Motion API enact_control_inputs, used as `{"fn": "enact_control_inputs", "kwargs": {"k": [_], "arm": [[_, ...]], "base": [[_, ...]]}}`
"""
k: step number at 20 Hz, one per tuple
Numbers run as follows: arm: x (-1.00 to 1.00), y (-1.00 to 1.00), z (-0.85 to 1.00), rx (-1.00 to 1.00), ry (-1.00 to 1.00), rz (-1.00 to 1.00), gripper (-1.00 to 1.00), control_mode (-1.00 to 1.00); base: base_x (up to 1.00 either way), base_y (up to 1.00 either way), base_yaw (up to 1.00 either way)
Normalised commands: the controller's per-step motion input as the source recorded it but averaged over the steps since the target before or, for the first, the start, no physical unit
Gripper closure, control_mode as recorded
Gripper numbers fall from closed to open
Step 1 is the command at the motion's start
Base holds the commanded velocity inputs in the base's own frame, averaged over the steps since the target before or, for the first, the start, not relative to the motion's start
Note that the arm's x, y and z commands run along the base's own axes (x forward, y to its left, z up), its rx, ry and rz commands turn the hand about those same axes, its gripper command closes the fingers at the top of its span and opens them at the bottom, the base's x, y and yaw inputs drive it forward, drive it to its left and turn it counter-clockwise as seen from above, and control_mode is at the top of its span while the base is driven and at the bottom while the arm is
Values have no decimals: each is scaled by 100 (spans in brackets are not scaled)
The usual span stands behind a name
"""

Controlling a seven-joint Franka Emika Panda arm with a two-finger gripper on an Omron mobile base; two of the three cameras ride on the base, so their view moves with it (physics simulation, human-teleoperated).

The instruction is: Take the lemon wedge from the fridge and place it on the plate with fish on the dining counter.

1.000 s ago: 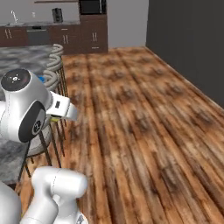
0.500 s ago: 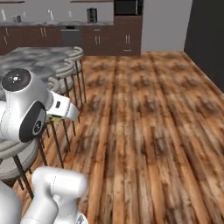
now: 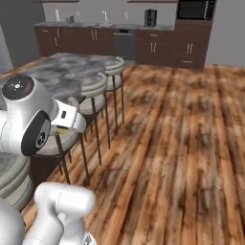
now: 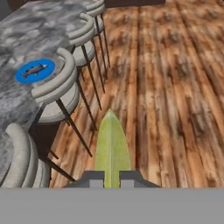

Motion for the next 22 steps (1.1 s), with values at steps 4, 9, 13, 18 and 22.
{"fn": "enact_control_inputs", "kwargs": {"k": [4, 9, 13, 18, 22], "arm": [[0, 0, 0, 0, 0, 0, 100, 100], [0, 0, 0, 0, 0, 0, 100, 100], [0, 0, 0, 0, 0, 0, 100, 100], [57, 29, -36, 0, 2, 31, 100, -100], [100, 55, -57, 1, 0, 50, 100, -100]], "base": [[100, -1, 49], [100, 1, 46], [100, 36, 41], [40, 22, 16], [0, 0, 0]]}}
